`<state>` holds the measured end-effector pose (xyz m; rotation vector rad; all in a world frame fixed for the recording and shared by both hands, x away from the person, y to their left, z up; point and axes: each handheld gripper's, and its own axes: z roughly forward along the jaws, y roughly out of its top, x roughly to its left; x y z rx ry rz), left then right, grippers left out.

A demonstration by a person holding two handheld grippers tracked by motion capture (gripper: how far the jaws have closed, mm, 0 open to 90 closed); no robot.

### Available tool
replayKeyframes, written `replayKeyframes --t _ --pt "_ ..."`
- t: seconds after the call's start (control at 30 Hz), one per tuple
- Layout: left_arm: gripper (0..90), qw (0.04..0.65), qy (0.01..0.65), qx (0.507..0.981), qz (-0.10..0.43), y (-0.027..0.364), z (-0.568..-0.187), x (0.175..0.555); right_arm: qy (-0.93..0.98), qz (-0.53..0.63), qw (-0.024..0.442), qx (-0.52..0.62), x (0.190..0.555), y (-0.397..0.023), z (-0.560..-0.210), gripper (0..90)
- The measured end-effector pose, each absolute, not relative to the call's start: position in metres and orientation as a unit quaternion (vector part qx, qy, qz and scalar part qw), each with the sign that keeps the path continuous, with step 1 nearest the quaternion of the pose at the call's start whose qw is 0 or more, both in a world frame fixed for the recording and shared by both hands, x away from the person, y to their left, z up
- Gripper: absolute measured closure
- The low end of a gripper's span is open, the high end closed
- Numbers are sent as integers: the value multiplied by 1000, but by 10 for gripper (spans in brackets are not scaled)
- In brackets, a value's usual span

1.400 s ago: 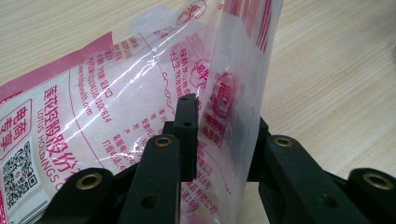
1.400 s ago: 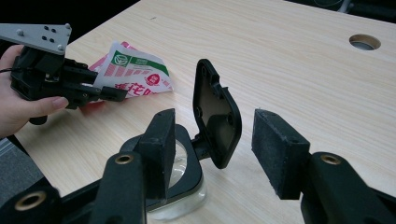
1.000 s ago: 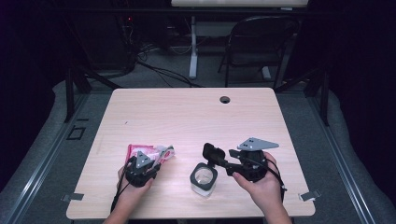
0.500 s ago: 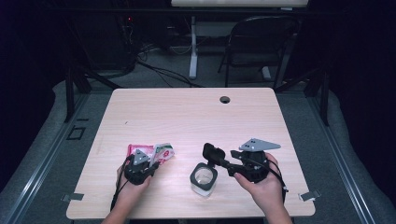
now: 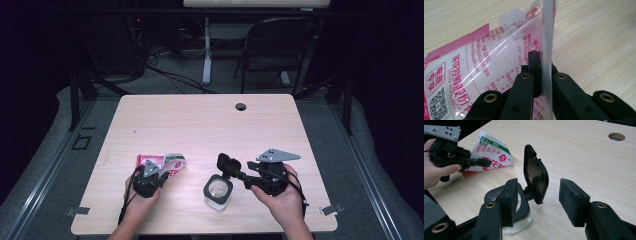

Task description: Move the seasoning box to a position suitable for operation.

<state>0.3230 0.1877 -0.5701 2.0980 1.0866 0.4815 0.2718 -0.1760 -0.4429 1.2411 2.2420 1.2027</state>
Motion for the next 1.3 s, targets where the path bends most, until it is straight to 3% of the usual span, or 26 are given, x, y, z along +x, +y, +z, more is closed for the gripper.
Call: replayKeyframes --t 0.47,0.93,1.3 --pt "900 365 427 808 177 203 -542 320 781 421 152 435 273 -178 -443 498" --pt "900 385 410 802 202 217 -503 311 779 423 152 437 273 -179 -443 499" --pt "900 435 395 777 226 231 -459 294 780 422 152 436 274 -177 -444 499"
